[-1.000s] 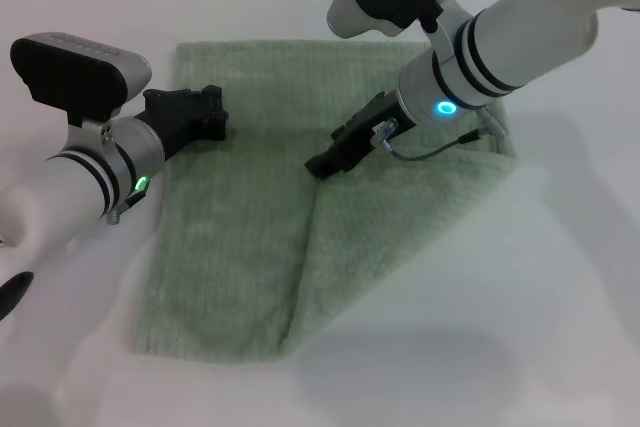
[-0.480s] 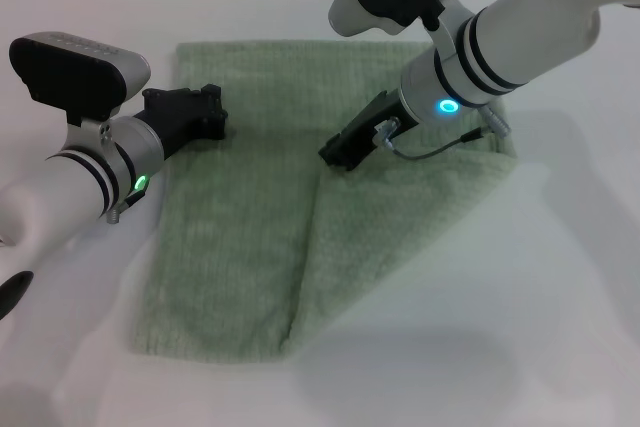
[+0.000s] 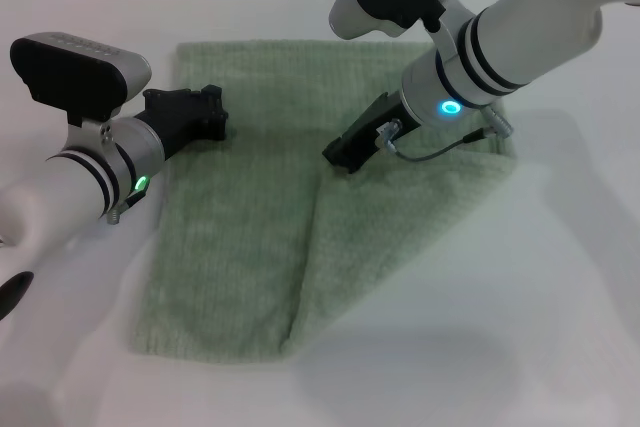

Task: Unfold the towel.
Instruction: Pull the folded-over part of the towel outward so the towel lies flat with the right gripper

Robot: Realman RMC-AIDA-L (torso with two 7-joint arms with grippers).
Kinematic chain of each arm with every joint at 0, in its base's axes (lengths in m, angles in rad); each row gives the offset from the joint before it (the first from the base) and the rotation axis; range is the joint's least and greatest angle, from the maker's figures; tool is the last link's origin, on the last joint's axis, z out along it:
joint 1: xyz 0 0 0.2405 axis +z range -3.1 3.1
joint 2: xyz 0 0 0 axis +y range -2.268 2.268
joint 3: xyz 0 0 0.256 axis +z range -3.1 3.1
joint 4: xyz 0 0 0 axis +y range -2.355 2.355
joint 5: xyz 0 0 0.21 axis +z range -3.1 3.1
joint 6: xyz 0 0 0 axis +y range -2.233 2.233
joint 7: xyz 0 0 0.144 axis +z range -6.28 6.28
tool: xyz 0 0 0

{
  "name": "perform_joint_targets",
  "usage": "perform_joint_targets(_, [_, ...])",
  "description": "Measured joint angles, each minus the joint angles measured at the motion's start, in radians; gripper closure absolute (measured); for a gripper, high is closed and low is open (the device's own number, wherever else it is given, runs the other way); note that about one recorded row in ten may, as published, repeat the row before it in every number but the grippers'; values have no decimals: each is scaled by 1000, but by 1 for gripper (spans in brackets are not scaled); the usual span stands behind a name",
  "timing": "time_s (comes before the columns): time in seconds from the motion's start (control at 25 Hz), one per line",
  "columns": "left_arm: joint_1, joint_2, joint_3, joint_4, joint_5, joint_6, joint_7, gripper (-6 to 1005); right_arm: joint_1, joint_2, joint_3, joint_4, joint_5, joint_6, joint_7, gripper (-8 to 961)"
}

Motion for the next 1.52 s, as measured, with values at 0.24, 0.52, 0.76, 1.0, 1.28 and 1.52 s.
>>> perform_joint_targets(0.24, [0,0,2,0,0,-8,0,1001,-32,-3,0,-60,-1,18,0,933])
perform_joint_targets(0.52, [0,-2,2,0,0,-12,0,1001,-58,-5,5,-118,-3,57,1,932])
perform_joint_targets(0.76, [1,-2,2,0,0,-14,0,1001,-143,-8,30,-327,-52,166,5,932])
perform_joint_targets(1.0, [3,-1,2,0,0,-14,0,1001,-218,-9,111,-544,-91,352,4,932])
perform_joint_targets(1.28, [3,-2,2,0,0,-14,0,1001,-289,-9,163,-749,-110,564,-18,933])
perform_joint_targets(1.52, [3,-2,2,-4,0,-27,-1,1001,-352,-5,170,-900,-152,688,-25,932])
